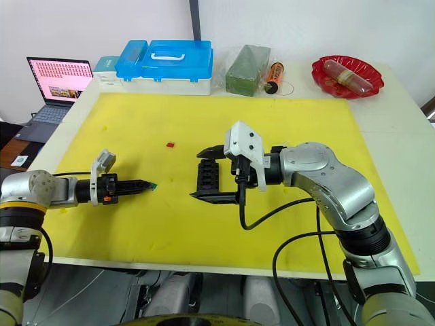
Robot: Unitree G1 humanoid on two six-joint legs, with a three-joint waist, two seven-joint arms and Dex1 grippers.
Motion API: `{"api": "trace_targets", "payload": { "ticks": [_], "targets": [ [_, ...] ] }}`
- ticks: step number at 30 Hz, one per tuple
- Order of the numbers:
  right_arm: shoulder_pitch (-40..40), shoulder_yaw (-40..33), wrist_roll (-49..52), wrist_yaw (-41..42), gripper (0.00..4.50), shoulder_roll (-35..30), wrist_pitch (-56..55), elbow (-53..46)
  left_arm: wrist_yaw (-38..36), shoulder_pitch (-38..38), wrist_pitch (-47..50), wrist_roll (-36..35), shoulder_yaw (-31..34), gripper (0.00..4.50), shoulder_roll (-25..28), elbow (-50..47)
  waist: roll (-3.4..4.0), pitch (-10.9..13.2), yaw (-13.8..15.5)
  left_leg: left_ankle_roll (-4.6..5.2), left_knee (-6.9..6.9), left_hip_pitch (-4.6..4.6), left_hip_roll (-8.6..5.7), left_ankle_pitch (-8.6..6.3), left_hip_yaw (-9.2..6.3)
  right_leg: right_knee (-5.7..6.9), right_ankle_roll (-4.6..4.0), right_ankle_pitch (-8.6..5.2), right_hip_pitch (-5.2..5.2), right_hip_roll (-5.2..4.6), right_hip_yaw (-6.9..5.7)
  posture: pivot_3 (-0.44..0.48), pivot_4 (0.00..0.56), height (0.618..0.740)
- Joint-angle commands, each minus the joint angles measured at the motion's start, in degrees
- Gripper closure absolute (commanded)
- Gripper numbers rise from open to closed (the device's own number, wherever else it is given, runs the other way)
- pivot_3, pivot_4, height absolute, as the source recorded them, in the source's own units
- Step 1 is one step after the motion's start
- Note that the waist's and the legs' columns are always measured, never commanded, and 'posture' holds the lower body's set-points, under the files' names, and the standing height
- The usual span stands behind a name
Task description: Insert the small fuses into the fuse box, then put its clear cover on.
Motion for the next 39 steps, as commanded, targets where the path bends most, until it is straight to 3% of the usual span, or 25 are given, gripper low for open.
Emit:
{"api": "trace_targets", "payload": {
  "ticks": [1, 7, 9, 14, 18, 21, 24, 26, 30, 35, 39],
  "targets": [
    [-1.0, -1.1, 0.7, 0.3, 0.0, -0.1, -0.7, -1.6, 1.2, 2.6, 0.7, 1.7, -1.0, 4.48, 0.0, 0.9, 0.02, 0.0, 0.0, 0.0, -0.03, 0.02, 0.0, 0.0, 0.01, 0.0, 0.0, 0.0, 0.0, 0.0, 0.02, 0.0, 0.15, 0.74],
    [-1.1, -1.9, 1.0, 0.3, 0.0, -0.3, -0.4, -0.9, -2.0, 3.6, 7.0, -4.8, 3.5, 4.48, 2.1, -5.7, 0.01, 0.0, -0.4, 0.0, -0.19, 0.05, 0.01, 0.0, 0.17, -0.02, 0.0, 0.0, -0.12, 0.01, 0.18, 0.0, 0.15, 0.74],
    [-2.4, -4.3, 3.2, -0.9, 0.0, 0.1, 2.1, 1.1, -3.7, 4.9, 7.3, -8.4, 5.0, 4.48, 3.6, -14.4, -0.04, 0.0, -0.4, 0.0, -0.22, 0.0, 0.03, 0.0, 0.22, -0.05, 0.0, 0.0, -0.19, 0.01, 0.22, 0.0, 0.15, 0.74],
    [-3.6, -9.5, 10.3, -4.1, 0.0, 1.7, 9.1, 3.9, -0.6, 5.6, -4.7, -13.4, 13.5, 4.48, -1.7, -33.0, -0.2, 0.1, 0.6, -0.19, -0.21, -0.09, 0.05, 0.11, 0.14, -0.13, -0.03, 0.01, -0.19, -0.08, 0.29, 0.0, 0.15, 0.74],
    [-2.9, -10.3, 11.2, -4.1, 0.0, 0.8, 10.1, 4.5, 1.0, 4.5, -15.2, -8.2, 8.3, 4.48, -3.8, -41.2, -0.19, 0.1, 0.4, -0.24, -0.28, -0.09, 0.05, 0.14, 0.14, -0.43, -0.06, 0.04, -0.09, -0.04, 0.29, 0.0, 0.15, 0.74],
    [-2.4, -9.8, 10.7, -3.6, 0.61, 0.4, 9.4, 4.6, -0.5, 5.1, -26.6, -4.5, 5.7, 4.5, -6.4, -44.0, -0.17, 0.1, 0.1, -0.23, -0.37, -0.09, 0.04, 0.14, 0.31, -0.62, -0.02, 0.07, -0.08, -0.01, 0.31, 0.0, 0.15, 0.74],
    [-2.1, -9.1, 9.9, -3.7, 1.61, 0.3, 8.5, 4.3, -1.5, 5.4, -34.7, -1.3, 3.8, 4.5, -8.0, -44.2, -0.18, 0.1, 0.1, -0.17, -0.4, -0.1, 0.05, 0.11, 0.48, -0.75, 0.02, 0.11, -0.09, 0.0, 0.36, 0.0, 0.15, 0.74],
    [-1.8, -8.5, 9.6, -3.4, 1.61, 0.2, 8.0, 3.9, -2.5, 5.8, -39.3, 0.3, 2.7, 4.5, -8.7, -44.0, -0.17, 0.1, 0.1, -0.15, -0.4, -0.1, 0.04, 0.1, 0.53, -0.75, 0.04, 0.12, -0.09, 0.01, 0.37, 0.0, 0.15, 0.74],
    [-2.0, -8.4, 9.1, -3.8, 2.5, 0.7, 7.2, 4.1, -3.7, 5.8, -44.3, 1.5, 1.2, 4.5, -9.9, -43.2, -0.18, 0.1, 0.3, -0.12, -0.37, -0.1, 0.04, 0.08, 0.58, -0.8, 0.09, 0.15, -0.06, 0.01, 0.39, 0.0, 0.15, 0.74],
    [-2.0, -7.9, 9.3, -4.1, 2.5, 1.0, 7.2, 3.8, -3.9, 5.1, -46.7, 1.8, 0.0, 4.5, -10.5, -42.1, -0.18, 0.1, 0.3, -0.1, -0.31, -0.11, 0.04, 0.08, 0.6, -0.82, 0.16, 0.2, -0.05, 0.02, 0.43, 0.0, 0.15, 0.74],
    [-2.2, -8.0, 9.8, -4.6, 3.34, 1.3, 7.5, 3.4, -3.9, 4.8, -47.8, 2.0, -0.6, 4.5, -10.6, -41.6, -0.18, 0.1, 0.2, -0.09, -0.31, -0.11, 0.03, 0.08, 0.6, -0.82, 0.17, 0.21, -0.05, 0.04, 0.43, 0.0, 0.15, 0.74]
  ]
}}
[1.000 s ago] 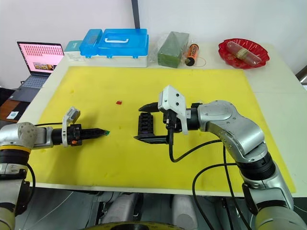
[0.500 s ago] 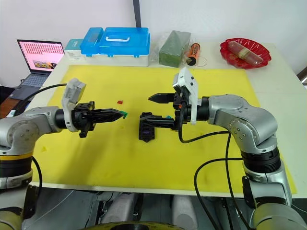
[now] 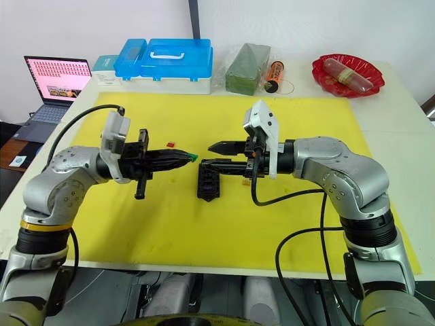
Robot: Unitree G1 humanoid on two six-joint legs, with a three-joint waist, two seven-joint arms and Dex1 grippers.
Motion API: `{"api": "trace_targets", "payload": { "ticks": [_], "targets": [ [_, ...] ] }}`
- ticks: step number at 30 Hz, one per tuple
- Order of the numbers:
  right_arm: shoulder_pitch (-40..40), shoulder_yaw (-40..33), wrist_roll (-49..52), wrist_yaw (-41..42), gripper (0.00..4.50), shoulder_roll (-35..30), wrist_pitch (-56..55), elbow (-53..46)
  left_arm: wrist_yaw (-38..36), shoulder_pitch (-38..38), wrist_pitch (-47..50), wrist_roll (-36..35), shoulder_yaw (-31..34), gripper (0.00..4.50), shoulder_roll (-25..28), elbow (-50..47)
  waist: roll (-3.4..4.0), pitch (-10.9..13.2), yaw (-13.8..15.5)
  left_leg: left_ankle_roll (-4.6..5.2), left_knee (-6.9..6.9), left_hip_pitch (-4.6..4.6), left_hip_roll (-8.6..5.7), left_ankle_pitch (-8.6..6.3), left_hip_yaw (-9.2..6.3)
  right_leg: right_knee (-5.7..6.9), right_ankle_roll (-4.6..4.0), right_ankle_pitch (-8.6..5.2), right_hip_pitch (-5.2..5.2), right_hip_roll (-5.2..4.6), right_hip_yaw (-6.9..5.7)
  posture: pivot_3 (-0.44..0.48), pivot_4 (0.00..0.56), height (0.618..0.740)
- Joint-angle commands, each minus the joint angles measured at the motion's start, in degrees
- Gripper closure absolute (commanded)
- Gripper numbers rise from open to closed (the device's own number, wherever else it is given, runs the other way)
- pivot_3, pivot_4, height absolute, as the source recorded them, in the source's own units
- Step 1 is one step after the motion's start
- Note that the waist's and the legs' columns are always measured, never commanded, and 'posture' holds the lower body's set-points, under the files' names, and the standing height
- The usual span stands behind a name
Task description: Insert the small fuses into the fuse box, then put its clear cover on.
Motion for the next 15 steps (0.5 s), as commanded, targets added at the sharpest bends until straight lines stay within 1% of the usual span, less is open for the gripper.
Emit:
{"api": "trace_targets", "payload": {
  "ticks": [1, 15],
  "targets": [
    [-0.8, -0.8, 1.0, -0.4, 3.34, 0.6, -0.4, -2.1, -0.3, -1.0, -1.7, 0.0, 0.2, 4.5, 0.2, -0.5, 0.0, 0.0, 0.0, 0.0, 0.0, 0.0, 0.0, 0.0, 0.0, 0.0, 0.0, 0.0, 0.0, 0.0, 0.0, 0.0, 0.15, 0.74],
    [-0.8, -0.4, 1.3, -1.2, 3.34, 1.0, 0.1, -2.8, -0.7, -1.7, -3.1, 0.2, -0.9, 4.5, 0.0, -0.4, 0.0, 0.0, 0.0, 0.0, 0.0, 0.0, -0.01, 0.0, 0.0, 0.0, 0.01, 0.01, 0.0, 0.03, 0.0, 0.0, 0.15, 0.74]
  ]
}}
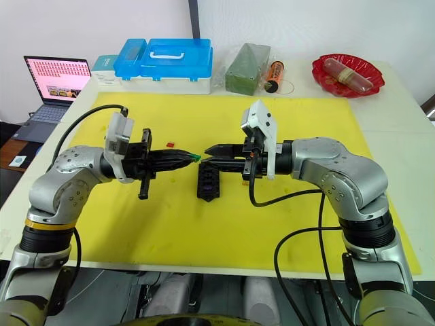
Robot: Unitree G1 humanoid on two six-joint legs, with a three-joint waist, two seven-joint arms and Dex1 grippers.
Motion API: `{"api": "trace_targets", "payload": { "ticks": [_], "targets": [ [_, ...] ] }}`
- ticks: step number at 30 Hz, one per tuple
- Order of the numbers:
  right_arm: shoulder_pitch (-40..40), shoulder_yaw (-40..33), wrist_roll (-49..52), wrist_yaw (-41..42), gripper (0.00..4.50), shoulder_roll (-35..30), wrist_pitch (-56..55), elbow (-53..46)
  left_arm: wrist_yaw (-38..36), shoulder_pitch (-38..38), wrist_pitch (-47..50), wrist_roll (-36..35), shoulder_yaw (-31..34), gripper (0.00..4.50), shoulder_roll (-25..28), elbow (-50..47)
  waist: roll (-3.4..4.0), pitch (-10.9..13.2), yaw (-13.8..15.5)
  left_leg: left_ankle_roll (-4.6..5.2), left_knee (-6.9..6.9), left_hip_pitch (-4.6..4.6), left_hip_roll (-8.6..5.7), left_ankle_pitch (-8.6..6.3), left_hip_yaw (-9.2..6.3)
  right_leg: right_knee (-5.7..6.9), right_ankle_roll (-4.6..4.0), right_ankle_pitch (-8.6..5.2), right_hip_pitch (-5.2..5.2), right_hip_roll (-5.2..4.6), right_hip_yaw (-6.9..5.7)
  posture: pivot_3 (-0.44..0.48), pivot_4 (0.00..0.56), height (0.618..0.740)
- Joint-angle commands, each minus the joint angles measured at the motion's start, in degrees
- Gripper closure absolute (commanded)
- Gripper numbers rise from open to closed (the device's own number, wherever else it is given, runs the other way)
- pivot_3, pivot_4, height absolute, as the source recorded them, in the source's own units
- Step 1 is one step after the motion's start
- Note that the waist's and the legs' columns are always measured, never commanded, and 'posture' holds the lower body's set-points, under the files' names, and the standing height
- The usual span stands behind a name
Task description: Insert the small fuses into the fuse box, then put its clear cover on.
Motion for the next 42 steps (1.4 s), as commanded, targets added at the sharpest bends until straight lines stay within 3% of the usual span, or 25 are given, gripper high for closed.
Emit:
{"api": "trace_targets", "payload": {
  "ticks": [1, 19, 24, 33, 37, 42],
  "targets": [
    [-0.9, -0.4, 0.9, -0.4, 3.34, 0.7, -0.5, -1.8, -0.3, -1.3, -1.0, -0.2, -0.3, 4.5, 0.1, -0.8, 0.0, 0.0, 0.0, 0.0, 0.0, 0.0, 0.0, 0.0, 0.0, 0.0, 0.0, 0.0, 0.0, 0.0, 0.0, 0.0, 0.15, 0.74],
    [-0.1, 0.1, 0.7, -0.3, 3.34, 1.2, -0.8, -1.7, 0.2, -1.4, -0.6, -0.8, -0.8, 4.5, -0.1, -1.6, 0.0, 0.0, 0.0, 0.0, 0.0, 0.0, -0.01, 0.0, 0.0, 0.0, 0.0, 0.0, 0.0, 0.01, 0.0, 0.0, 0.15, 0.74],
    [-0.4, -1.4, 2.6, -1.1, 4.48, 2.2, 0.1, -1.0, -0.2, -1.4, -0.6, -0.8, -1.0, 4.5, 0.2, -1.4, 0.0, 0.0, 0.0, 0.0, -0.01, 0.0, 0.0, 0.0, 0.0, 0.0, 0.0, 0.0, 0.0, 0.02, 0.0, 0.0, 0.15, 0.74],
    [-1.5, -1.4, 4.0, -0.9, 4.48, 1.3, 1.6, -2.0, -1.3, -1.1, -1.0, -0.3, -1.4, 4.5, 0.8, -1.2, 0.0, 0.0, 0.0, 0.0, -0.01, 0.0, 0.0, 0.0, 0.0, 0.0, 0.0, 0.0, 0.0, 0.03, 0.0, 0.0, 0.15, 0.74],
    [-2.7, -0.4, 3.2, 0.1, 4.5, -0.2, 2.1, -2.7, -0.9, 0.1, -0.2, 0.2, -0.5, 3.5, 2.4, -1.0, 0.0, 0.0, -0.1, 0.0, -0.01, 0.0, 0.0, 0.0, 0.0, 0.0, 0.0, 0.0, 0.0, 0.02, 0.0, 0.0, 0.15, 0.74],
    [-3.6, 3.6, -3.0, 1.1, 4.5, -2.9, -1.0, -2.5, -1.4, 4.6, -4.4, 2.5, 0.5, 1.71, 4.5, -0.4, 0.01, 0.0, 0.0, 0.03, -0.03, 0.01, 0.01, -0.02, 0.02, 0.0, 0.0, 0.0, -0.02, 0.03, 0.01, 0.0, 0.15, 0.74]
  ]
}}
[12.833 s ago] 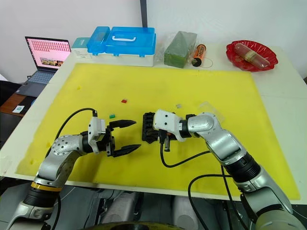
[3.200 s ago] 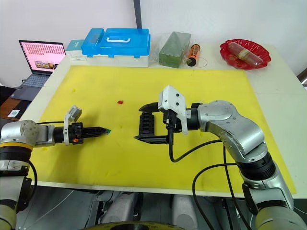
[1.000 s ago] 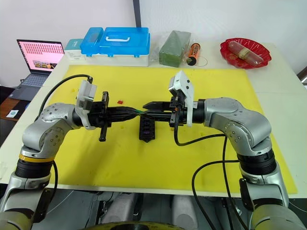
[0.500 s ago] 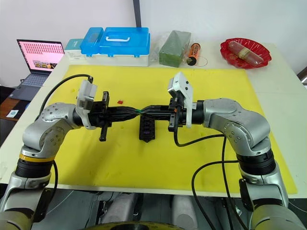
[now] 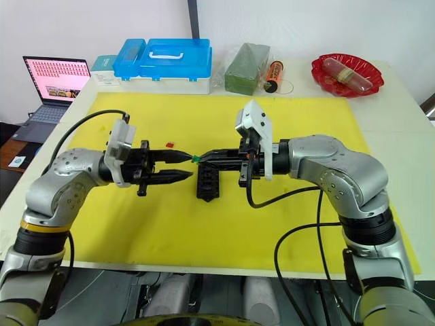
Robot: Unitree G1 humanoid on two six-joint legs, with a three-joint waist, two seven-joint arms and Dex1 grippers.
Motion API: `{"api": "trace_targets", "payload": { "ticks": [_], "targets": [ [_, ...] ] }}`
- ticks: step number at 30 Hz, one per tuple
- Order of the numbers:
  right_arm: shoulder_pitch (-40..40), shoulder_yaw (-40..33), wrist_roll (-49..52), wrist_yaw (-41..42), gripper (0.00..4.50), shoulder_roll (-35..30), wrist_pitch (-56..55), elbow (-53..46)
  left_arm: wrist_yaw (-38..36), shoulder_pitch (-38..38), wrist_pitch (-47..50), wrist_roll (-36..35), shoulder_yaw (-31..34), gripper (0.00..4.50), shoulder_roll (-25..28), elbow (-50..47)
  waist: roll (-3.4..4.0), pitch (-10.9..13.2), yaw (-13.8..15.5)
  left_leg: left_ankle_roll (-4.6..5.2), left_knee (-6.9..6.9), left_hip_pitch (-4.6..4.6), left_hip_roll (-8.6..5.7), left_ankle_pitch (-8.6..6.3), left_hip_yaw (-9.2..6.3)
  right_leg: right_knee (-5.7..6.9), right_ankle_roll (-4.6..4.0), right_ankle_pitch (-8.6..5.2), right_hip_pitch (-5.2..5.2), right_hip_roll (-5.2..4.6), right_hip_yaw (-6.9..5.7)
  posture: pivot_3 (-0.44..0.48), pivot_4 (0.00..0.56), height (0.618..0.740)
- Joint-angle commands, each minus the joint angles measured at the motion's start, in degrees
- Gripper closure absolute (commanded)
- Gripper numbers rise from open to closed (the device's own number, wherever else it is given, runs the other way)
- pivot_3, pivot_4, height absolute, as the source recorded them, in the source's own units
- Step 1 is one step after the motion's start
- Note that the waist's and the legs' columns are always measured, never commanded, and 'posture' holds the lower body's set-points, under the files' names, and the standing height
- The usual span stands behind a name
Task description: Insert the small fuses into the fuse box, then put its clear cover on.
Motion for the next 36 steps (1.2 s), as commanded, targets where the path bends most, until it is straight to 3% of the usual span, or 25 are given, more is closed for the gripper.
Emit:
{"api": "trace_targets", "payload": {
  "ticks": [1, 5, 9, 15, 36],
  "targets": [
    [-1.7, 2.6, -4.2, -0.1, 4.5, -0.8, -2.5, -1.1, 0.0, 2.9, -5.1, 2.4, 1.7, 1.3, 0.6, -0.1, 0.0, 0.0, 0.1, 0.0, 0.0, 0.0, 0.0, 0.0, 0.0, 0.0, 0.0, 0.0, -0.01, 0.0, 0.0, 0.0, 0.15, 0.74],
    [-3.2, 9.6, -13.4, 0.0, 4.5, -2.6, -6.7, -1.2, 2.8, 11.1, -13.1, 7.3, 0.3, 0.03, -2.2, 0.7, 0.04, 0.0, 0.0, 0.04, -0.02, 0.05, 0.02, -0.03, 0.11, -0.02, 0.0, 0.0, -0.02, -0.05, 0.11, 0.0, 0.15, 0.74],
    [-2.7, 15.4, -20.5, 2.4, 4.5, -5.0, -10.8, -0.3, 5.9, 13.0, -19.4, 12.0, -1.6, 0.03, -5.8, 3.8, -0.01, 0.0, 0.7, 0.05, 0.05, -0.04, 0.03, -0.03, 0.06, -0.06, 0.0, 0.0, -0.03, -0.05, 0.1, 0.0, 0.15, 0.74],
    [-2.6, 18.2, -25.6, 4.5, 4.5, -4.6, -13.7, 2.1, 7.5, 12.5, -26.6, 16.8, -3.8, 0.03, -8.9, 9.2, -0.02, 0.0, 1.2, 0.05, 0.07, -0.03, 0.0, -0.03, 0.12, -0.1, 0.04, 0.04, -0.02, -0.06, 0.12, 0.0, 0.15, 0.74],
    [-2.7, 19.4, -32.0, 9.2, 4.5, -2.0, -16.3, 6.4, 9.0, 9.9, -27.4, 17.4, -5.7, 0.03, -10.9, 9.4, -0.01, 0.0, 1.2, 0.05, 0.07, -0.02, -0.02, -0.03, 0.12, -0.08, 0.05, 0.07, -0.02, -0.01, 0.11, 0.0, 0.15, 0.74]
  ]
}}
